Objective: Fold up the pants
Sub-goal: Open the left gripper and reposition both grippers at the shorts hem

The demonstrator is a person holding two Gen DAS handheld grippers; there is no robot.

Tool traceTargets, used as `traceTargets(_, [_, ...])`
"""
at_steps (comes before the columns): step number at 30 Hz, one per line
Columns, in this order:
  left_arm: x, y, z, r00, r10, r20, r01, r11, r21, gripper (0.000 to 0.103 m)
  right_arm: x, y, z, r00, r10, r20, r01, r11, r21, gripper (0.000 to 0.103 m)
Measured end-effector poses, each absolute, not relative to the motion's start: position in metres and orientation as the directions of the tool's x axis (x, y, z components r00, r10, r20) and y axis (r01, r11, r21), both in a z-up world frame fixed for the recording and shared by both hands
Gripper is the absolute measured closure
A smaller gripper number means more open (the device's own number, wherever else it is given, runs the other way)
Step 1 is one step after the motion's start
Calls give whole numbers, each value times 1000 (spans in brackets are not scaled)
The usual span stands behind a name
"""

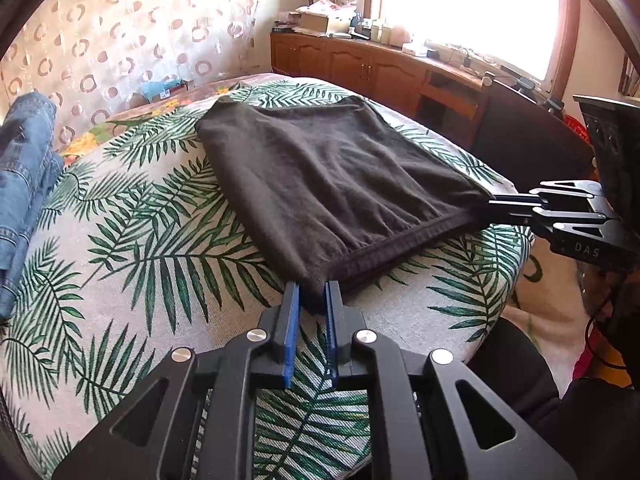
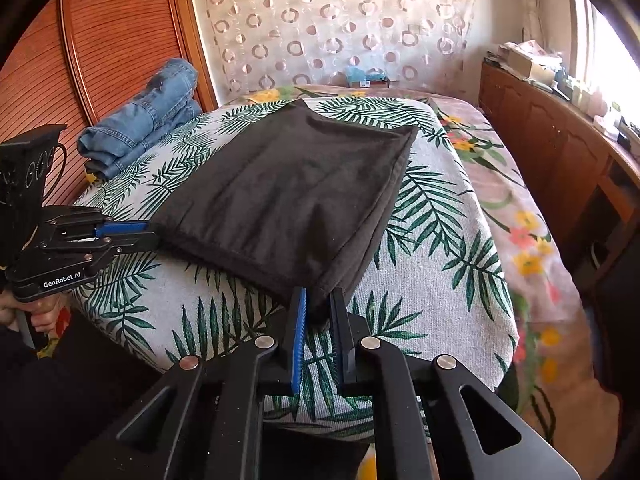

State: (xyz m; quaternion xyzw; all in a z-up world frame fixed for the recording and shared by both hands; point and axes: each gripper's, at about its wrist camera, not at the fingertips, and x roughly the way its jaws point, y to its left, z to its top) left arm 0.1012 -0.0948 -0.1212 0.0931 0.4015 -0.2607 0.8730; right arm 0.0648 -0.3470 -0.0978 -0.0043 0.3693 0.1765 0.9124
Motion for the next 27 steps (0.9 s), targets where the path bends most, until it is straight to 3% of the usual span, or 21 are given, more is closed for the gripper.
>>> traceTargets(4, [98, -94, -114, 554, -378, -742, 529, 848, -37, 90, 62, -349, -94, 675, 314, -667, -316, 941, 124, 93])
traceTargets(8, [99, -94, -109, 568, -353, -744, 513, 858, -15, 81, 58, -350, -87, 691, 310, -653, -313, 943, 117, 93])
traceTargets(12, [102, -91, -105, 578, -352, -736, 501, 865, -21, 60, 53, -350, -81, 705, 307, -639, -314, 943, 107, 93])
traceTargets(16, [107, -86, -104, 583, -354, -731, 488, 872, -32, 50, 51, -352, -78, 718, 304, -626, -306, 946, 108, 93])
traceTargets(18, [110, -83, -103, 593, -347, -726, 475, 879, -33, 22, 50, -351, -79, 720, 301, -625, -301, 947, 109, 93])
traceTargets(19, [111, -81, -103, 599, -350, -720, 467, 883, -40, 18, 50, -351, -80, 721, 298, -625, -298, 948, 109, 93])
traceTargets(23, [120, -78, -103, 609, -338, -717, 447, 894, -42, 18, 53, -350, -83, 723, 300, -622, -293, 949, 117, 93])
traceTargets(27, [127, -79, -107, 611, -333, -719, 440, 897, -41, 18, 59, -349, -87, 724, 294, -624, -277, 952, 128, 76])
